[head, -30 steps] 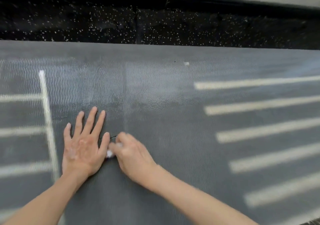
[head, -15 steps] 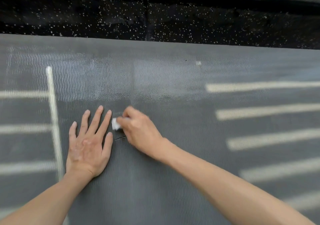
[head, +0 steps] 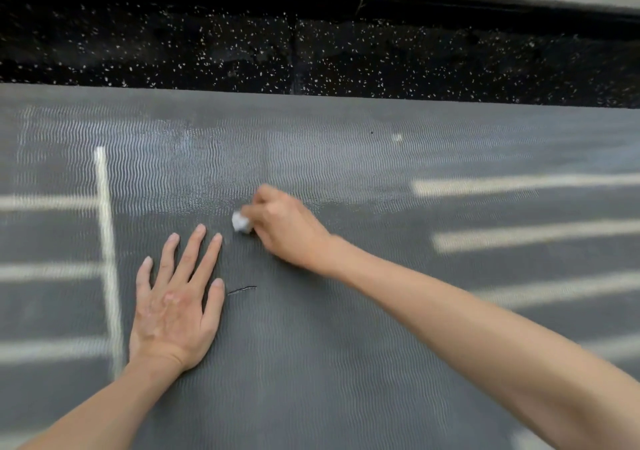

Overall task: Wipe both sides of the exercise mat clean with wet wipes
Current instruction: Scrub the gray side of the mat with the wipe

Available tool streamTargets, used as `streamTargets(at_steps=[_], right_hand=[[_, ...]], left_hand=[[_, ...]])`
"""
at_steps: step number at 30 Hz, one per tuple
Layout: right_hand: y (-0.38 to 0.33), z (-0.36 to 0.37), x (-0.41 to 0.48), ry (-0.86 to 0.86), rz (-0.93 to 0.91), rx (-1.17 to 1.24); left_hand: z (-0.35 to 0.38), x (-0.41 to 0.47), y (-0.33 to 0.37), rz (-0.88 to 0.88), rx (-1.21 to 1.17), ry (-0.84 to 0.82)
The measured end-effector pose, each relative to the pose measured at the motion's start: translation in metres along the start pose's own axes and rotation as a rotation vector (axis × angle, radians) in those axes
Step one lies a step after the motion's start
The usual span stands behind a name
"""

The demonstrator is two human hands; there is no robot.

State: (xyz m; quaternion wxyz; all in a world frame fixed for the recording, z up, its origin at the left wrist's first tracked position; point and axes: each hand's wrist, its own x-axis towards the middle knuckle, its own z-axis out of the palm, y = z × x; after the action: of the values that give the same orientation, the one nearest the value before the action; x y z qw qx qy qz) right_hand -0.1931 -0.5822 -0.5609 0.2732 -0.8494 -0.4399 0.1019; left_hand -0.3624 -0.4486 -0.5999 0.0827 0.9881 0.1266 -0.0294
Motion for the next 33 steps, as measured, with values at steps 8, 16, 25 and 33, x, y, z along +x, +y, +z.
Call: streamTargets(at_steps=[8, 16, 25, 33], right_hand=[[-0.003, 0.005, -0.027, -0.129, -0.152, -0.005], [0.025, 0.004, 0.04, 0.193, 0.103, -0.096], [0.046, -0.013, 0.109, 0.226, 0.176, -0.155], [0.066, -0.036, 0.135, 0.24, 0.376, -0.141]], left_hand=[[0.0, 0.0, 0.001, -0.003, -0.004, -0.011], [0.0, 0.0, 0.0, -0.002, 0.012, -0.018], [0.001, -0.003, -0.001, -0.002, 0.005, -0.029], [-0.002, -0.003, -0.001, 0.004, 0.002, -0.048]])
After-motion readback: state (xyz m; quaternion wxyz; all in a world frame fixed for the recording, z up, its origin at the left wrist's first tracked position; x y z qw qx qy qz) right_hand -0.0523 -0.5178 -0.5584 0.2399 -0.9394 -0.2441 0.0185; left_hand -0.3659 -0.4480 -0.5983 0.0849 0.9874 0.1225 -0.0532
